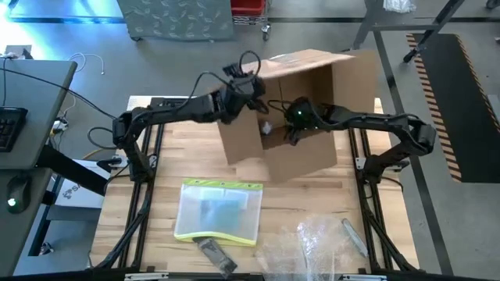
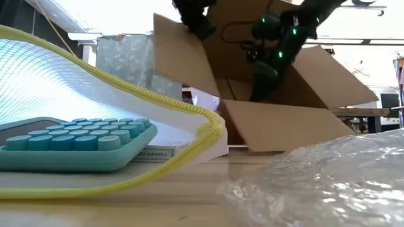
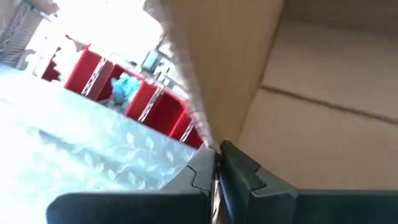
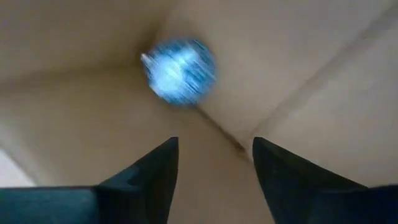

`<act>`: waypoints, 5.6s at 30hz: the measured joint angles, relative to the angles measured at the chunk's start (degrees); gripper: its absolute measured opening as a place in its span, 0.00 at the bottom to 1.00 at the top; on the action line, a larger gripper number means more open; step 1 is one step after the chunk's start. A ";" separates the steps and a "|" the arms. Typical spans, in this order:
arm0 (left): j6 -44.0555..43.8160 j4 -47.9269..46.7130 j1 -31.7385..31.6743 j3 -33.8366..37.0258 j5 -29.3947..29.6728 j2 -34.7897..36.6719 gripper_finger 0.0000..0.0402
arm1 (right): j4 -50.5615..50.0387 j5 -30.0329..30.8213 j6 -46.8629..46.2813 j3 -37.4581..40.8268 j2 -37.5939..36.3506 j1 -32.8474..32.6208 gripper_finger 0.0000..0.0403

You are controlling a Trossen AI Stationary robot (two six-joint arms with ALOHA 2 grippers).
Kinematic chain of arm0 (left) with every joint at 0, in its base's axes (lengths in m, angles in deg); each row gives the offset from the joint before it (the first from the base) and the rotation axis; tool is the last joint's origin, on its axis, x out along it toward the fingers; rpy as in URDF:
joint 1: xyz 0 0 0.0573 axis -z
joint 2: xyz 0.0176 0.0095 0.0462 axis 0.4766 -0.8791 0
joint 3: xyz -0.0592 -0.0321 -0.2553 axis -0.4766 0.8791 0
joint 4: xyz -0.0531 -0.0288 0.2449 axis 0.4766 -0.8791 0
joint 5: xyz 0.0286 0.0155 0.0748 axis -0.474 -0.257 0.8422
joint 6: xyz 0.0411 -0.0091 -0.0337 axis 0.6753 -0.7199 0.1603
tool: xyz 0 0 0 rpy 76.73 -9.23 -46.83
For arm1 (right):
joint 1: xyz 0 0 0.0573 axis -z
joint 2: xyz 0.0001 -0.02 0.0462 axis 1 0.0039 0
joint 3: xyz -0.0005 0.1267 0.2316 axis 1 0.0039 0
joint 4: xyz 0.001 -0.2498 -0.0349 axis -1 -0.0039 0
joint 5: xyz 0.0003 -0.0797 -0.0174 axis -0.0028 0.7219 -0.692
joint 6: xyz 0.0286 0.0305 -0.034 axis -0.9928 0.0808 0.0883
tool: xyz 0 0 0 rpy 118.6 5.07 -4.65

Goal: Unpack boxes
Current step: Put the blue scented candle into the transparent zipper bag

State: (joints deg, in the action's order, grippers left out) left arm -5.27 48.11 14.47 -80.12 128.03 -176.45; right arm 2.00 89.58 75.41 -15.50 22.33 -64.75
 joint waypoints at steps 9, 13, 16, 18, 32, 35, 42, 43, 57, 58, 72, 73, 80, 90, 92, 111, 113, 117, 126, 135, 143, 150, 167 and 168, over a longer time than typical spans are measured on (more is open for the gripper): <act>-2.31 0.23 3.84 0.00 -3.01 0.02 0.00 | 32.33 -8.24 5.55 14.64 0.61 0.47 0.63; -4.14 0.16 4.43 -0.02 -5.32 0.04 0.00 | 33.95 -7.88 6.33 13.95 4.39 0.43 0.70; -5.35 -0.19 4.43 -0.06 -6.84 0.04 0.00 | 33.88 -7.24 8.19 11.75 8.54 0.45 0.77; -5.74 -0.65 4.43 -0.09 -7.02 0.02 0.00 | 33.34 -6.12 8.44 9.86 10.99 0.45 0.83; -7.07 -3.85 4.71 -0.15 -7.27 0.00 0.00 | 33.90 7.76 4.12 7.03 18.91 -0.27 0.83; -7.06 -4.19 4.99 -0.15 -7.27 0.00 0.00 | 32.91 9.35 1.87 7.06 19.71 -0.31 0.78; -7.07 -4.45 5.25 -0.15 -7.61 -0.06 0.00 | 31.03 11.01 -0.62 7.16 20.00 -0.21 0.58; -7.17 -4.46 5.26 -0.15 -7.58 -0.07 0.00 | 31.00 11.07 -0.56 7.16 19.98 -0.21 0.54; -15.50 -11.91 -0.13 -0.11 -3.47 0.92 0.00 | 22.94 7.36 6.38 7.60 0.73 -3.64 0.38; -16.92 -13.74 -1.19 -0.11 -4.53 1.12 0.00 | 22.57 6.71 6.96 7.60 -1.45 -4.43 0.38; -34.48 -32.68 -17.29 1.59 -47.46 -0.41 0.04 | 18.27 4.88 7.81 7.38 -20.65 -15.70 0.38; -34.92 -32.75 -17.60 2.14 -48.83 -0.67 0.07 | 18.21 5.20 7.76 7.38 -20.82 -16.22 0.38; -36.97 -34.27 -16.60 3.52 -60.26 -0.22 0.29 | 17.73 7.08 8.18 7.38 -21.07 -19.29 0.38; -37.62 -43.12 -5.48 3.52 -57.49 10.68 0.33 | 20.50 10.95 8.80 7.38 -21.07 -24.59 0.38; -36.15 -46.34 -0.43 3.45 -55.23 13.92 0.30 | 23.14 8.02 10.06 7.38 -21.08 -26.32 0.38; -76.66 -55.84 52.10 15.82 -42.75 12.37 0.12 | 56.49 6.80 4.79 7.36 -1.49 -51.83 0.38; -80.59 -55.81 54.84 17.66 -43.55 10.35 0.12 | 62.22 7.20 3.32 7.36 1.84 -54.23 0.38; -84.05 -54.54 58.64 19.31 -48.46 6.30 0.21 | 67.74 12.38 -0.61 6.60 7.51 -58.60 0.38; -90.85 -51.68 64.65 19.61 -43.41 -1.57 0.44 | 67.29 21.58 -2.83 -3.50 20.10 -65.08 0.38; -106.70 -55.71 66.83 17.70 -30.16 -12.10 0.37 | 51.36 24.60 -2.80 -18.69 28.06 -67.46 0.38; -111.40 -58.61 63.43 9.68 -21.01 -15.42 0.04 | 34.13 28.28 -3.43 -28.50 33.78 -66.94 0.38; -106.05 -58.77 60.95 -0.17 -16.06 -15.13 0.01 | 32.75 30.36 -4.10 -28.72 37.87 -65.06 0.38; -101.42 -58.47 58.83 -4.98 -15.67 -15.10 0.00 | 25.49 32.83 3.43 -28.72 43.82 -58.47 0.46; -101.48 -58.48 59.01 -4.98 -15.67 -15.10 0.00 | 23.58 34.82 3.60 -28.72 43.85 -58.76 0.46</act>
State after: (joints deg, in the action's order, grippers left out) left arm -106.75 -10.37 73.48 -85.10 112.36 -191.56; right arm 25.58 124.40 79.00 -44.22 66.18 -123.51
